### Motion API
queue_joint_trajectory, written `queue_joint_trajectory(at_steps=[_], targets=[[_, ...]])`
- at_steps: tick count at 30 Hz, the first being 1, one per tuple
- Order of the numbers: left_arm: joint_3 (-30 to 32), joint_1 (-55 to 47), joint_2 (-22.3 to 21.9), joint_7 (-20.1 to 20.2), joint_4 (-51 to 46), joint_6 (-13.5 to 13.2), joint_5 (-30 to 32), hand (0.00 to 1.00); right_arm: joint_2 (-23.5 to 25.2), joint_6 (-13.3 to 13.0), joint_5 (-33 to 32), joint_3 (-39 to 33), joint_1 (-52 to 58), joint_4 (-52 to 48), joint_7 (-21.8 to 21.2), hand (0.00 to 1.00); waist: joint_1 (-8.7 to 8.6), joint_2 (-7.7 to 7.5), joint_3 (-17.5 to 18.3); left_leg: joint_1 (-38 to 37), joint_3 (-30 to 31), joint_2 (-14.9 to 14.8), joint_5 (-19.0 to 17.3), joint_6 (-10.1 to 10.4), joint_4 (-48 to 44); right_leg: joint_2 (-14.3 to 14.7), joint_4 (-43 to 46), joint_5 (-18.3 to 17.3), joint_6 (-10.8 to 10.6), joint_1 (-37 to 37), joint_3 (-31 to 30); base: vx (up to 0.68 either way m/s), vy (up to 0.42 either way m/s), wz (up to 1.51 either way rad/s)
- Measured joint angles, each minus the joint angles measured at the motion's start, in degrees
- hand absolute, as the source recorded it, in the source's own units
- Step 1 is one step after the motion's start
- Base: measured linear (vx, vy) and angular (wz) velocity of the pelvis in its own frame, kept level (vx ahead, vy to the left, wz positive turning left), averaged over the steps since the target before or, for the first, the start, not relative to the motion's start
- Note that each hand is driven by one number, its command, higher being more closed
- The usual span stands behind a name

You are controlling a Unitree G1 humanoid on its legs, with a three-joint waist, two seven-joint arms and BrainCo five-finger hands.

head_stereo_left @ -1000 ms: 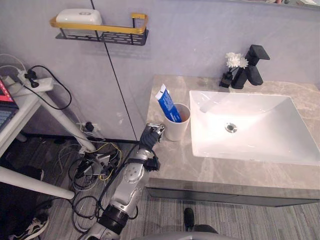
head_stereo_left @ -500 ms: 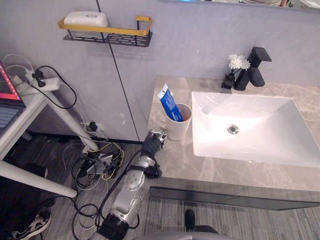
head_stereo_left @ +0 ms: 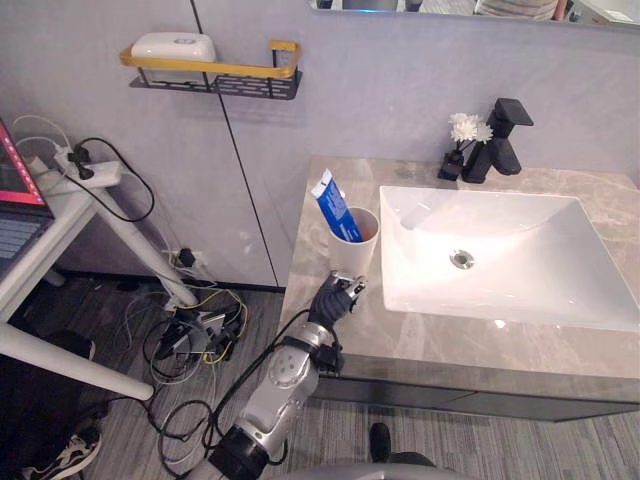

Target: Organize washtable

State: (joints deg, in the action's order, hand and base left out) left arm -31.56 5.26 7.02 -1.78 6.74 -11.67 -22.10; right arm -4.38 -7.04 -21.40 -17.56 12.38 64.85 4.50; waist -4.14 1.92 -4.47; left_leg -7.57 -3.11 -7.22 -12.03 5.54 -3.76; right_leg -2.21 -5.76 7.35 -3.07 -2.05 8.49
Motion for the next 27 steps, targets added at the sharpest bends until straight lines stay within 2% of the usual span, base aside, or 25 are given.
queue_joint_trajectory(at_steps=[12,23,27], targets=[[0.54,8.09,-1.29,-1.44,9.11,-1.75,0.18,1.0,0.04,-0.03,-0.04,-0.05,0.0,0.01,0.05,0.0,-0.13,-0.01,0.07,-0.86,-1.99,-0.09,-0.57,0.26,0.3,0.44,0.0,-0.01,0.02,-0.43,-1.79,0.01,0.004,-0.09],[5.91,13.07,-2.84,-4.41,14.51,-1.94,0.8,1.0,0.14,0.03,-0.03,-0.39,-0.03,-0.05,0.09,0.0,-0.45,0.0,0.07,-0.82,-2.97,-0.24,-0.7,0.48,0.41,0.82,0.0,-0.01,0.02,-1.28,-2.89,0.0,-0.001,-0.05],[8.57,14.62,-2.86,-6.36,15.94,-1.89,0.78,1.0,0.26,0.04,-0.02,-0.66,-0.18,-0.16,0.1,0.0,-1.48,0.01,0.1,-0.77,-3.07,-0.23,-0.7,0.48,0.34,0.82,0.0,0.01,0.03,-1.61,-2.98,0.0,0.0,-0.01]])
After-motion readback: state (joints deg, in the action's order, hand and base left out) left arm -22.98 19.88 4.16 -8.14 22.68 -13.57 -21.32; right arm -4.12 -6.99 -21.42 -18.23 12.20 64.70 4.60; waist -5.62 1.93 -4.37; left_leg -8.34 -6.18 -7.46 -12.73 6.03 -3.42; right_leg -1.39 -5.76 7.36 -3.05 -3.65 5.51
